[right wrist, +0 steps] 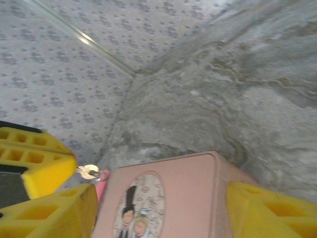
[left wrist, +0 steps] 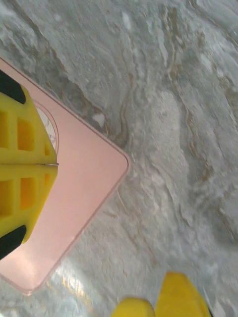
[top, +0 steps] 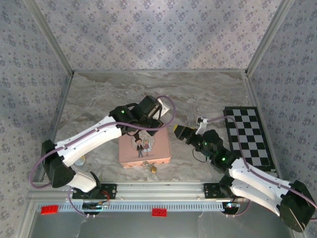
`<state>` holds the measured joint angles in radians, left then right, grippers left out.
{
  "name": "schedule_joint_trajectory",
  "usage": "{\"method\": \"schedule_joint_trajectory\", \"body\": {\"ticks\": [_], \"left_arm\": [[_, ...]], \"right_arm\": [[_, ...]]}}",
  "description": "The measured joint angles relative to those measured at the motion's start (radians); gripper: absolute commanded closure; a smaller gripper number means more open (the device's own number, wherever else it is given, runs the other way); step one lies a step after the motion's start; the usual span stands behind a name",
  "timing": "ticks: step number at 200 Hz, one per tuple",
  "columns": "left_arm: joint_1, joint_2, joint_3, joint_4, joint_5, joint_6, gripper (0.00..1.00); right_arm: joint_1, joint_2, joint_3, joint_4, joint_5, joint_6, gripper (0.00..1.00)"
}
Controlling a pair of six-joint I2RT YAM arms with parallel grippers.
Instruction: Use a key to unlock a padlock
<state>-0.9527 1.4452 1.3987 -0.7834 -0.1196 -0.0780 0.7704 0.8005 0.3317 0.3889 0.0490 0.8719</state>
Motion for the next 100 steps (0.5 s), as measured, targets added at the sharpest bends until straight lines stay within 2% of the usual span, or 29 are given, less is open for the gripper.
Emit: {"method": "schedule_joint_trajectory", "body": {"ticks": [40,67,100], "left_arm": [[0.024,-0.108,-0.048,0.104,0.213,0.001,1.00],[0.072,-0.143,-0.081,0.167,0.347,-0.013,1.00],[0.113,-0.164,-0.127,0.214,0.458,-0.039,1.00]], "right_arm": [[0.000,0.042,0.000,0.157,-0.146,-0.029,0.28],[0.000,0.066,0.001,0.230,-0.231,-0.039,0.28],[0.000,0.095,0.002,0.313,-0.304,-0.054,0.39]]}}
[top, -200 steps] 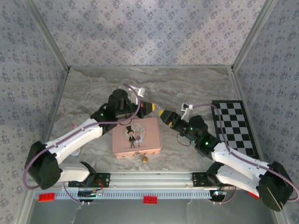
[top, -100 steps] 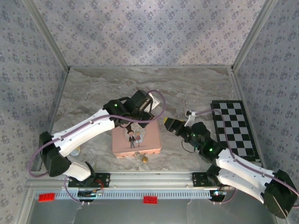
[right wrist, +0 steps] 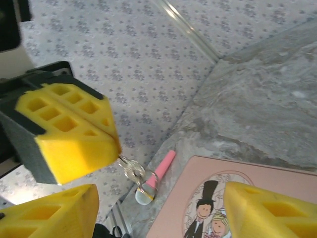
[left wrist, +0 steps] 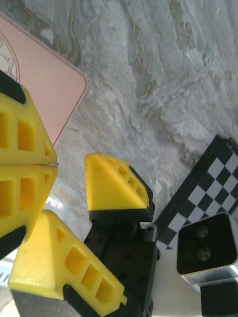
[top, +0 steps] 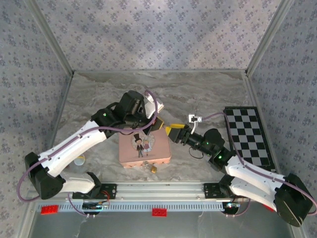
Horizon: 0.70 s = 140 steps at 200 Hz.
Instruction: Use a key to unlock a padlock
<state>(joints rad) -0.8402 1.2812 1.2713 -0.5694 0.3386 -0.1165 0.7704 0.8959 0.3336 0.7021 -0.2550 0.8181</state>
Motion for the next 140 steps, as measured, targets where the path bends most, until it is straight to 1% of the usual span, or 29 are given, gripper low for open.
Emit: {"method": "schedule_joint_trajectory", "body": {"ticks": [12,20,32,80,140], "left_arm": [[0.011,-0.009,-0.014,0.009,0.032,-0.008,1.00],[0.017,-0.014,-0.020,0.014,0.049,-0.012,1.00],[0.026,-0.019,-0.025,0.026,0.074,-0.019,1.00],[0.058,-0.035,-0.040,0.060,0.137,-0.046,1.00],[0.074,-0.037,-0.050,0.089,0.180,-0.067,1.00]], "right_arm": [[0.001,0.016,0.003,0.029,-0.024,-0.004,0.49],[0.001,0.026,0.008,0.040,-0.039,-0.011,0.52],[0.003,0.042,0.017,0.055,-0.058,-0.013,0.56],[0.008,0.070,0.033,0.103,-0.106,-0.027,0.60],[0.011,0.090,0.042,0.129,-0.137,-0.042,0.69]]}}
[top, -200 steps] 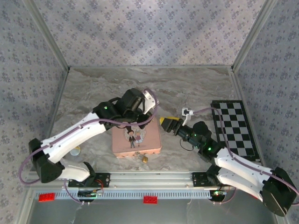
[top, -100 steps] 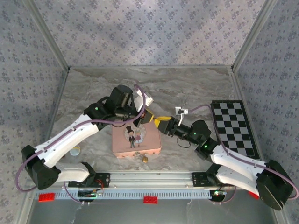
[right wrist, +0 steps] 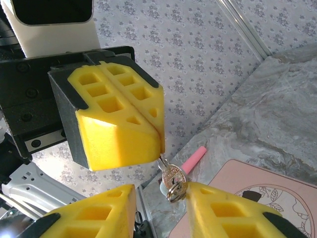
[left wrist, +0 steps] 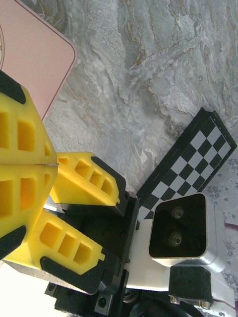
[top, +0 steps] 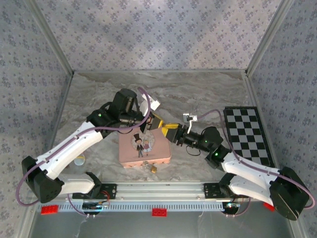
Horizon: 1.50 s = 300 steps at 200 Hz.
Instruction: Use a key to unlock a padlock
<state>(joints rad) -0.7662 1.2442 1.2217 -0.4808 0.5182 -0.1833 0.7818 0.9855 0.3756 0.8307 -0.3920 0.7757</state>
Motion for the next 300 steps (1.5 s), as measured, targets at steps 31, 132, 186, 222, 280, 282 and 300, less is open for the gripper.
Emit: {"method": "schedule_joint_trajectory", "body": {"ticks": [31,132,186,222,280,282,300], "left_arm": [[0.001,0.000,0.000,0.006,0.017,-0.002,1.00],[0.007,-0.013,0.000,-0.016,0.033,-0.002,1.00],[0.010,-0.014,0.000,-0.016,0.044,-0.002,1.00],[0.013,-0.014,-0.002,-0.012,0.061,-0.005,1.00],[0.013,-0.018,-0.009,0.006,0.080,-0.017,1.00],[0.013,-0.019,-0.009,0.007,0.080,-0.017,1.00],[0.014,-0.024,-0.010,0.007,0.080,-0.017,1.00]], "right_arm": [[0.000,0.005,0.003,0.012,-0.002,-0.008,0.68],[0.003,0.006,0.003,0.017,0.009,-0.033,0.87],[0.008,0.013,0.003,0.031,0.009,-0.034,0.83],[0.013,0.017,0.003,0.042,0.009,-0.034,0.82],[0.018,0.017,0.003,0.056,0.005,-0.036,0.92],[0.018,0.017,0.003,0.057,0.005,-0.037,0.93],[0.018,0.017,0.003,0.061,0.002,-0.038,1.00]]}}
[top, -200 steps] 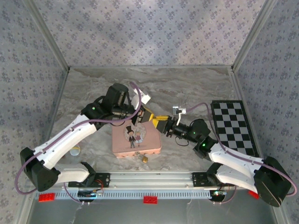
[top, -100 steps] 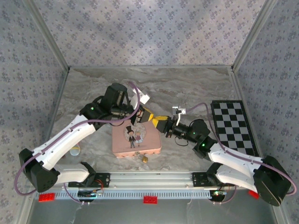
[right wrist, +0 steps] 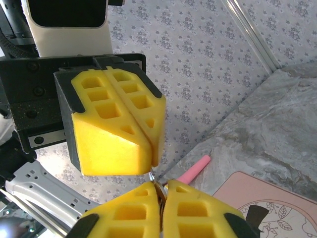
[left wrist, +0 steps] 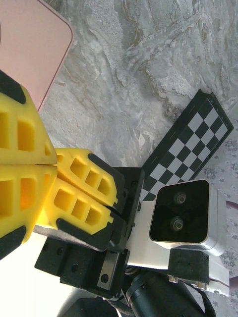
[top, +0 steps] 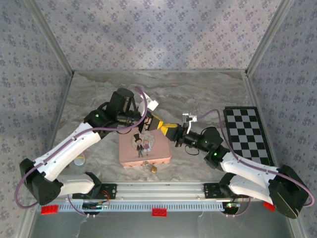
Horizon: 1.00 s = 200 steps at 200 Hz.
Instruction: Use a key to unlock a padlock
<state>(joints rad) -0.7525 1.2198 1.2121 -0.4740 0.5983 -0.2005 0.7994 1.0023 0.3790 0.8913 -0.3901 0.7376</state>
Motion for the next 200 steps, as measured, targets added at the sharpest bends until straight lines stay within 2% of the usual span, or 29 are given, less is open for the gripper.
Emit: {"method": "schedule_joint_trajectory", "body": {"ticks": [32,48,68,95,122,136,167,200], "left_arm": [[0.000,-0.002,-0.003,0.002,-0.004,0.000,0.99],[0.000,-0.002,-0.005,0.004,-0.012,0.000,0.88],[-0.002,-0.005,-0.014,0.008,-0.046,-0.008,0.67],[0.000,-0.040,-0.063,0.011,-0.134,-0.012,0.53],[0.002,-0.089,-0.093,-0.002,-0.253,-0.012,0.50],[0.004,-0.110,-0.093,-0.043,-0.364,-0.027,0.50],[0.004,-0.088,-0.026,-0.294,-0.621,-0.071,0.48],[-0.028,-0.118,-0.048,-0.502,-0.732,-0.166,0.46]], "right_arm": [[0.000,0.000,0.000,0.000,0.000,-0.005,1.00],[0.000,0.000,0.000,-0.004,0.005,-0.005,1.00],[0.001,-0.010,0.005,-0.042,0.016,-0.010,1.00],[0.002,-0.023,0.038,-0.156,0.054,-0.025,1.00],[0.002,-0.027,0.054,-0.273,0.096,-0.033,1.00],[0.002,-0.027,0.066,-0.357,0.120,-0.043,1.00],[0.002,-0.031,0.120,-0.588,0.178,-0.075,1.00],[0.004,-0.049,0.179,-0.798,0.227,-0.124,1.00]]}}
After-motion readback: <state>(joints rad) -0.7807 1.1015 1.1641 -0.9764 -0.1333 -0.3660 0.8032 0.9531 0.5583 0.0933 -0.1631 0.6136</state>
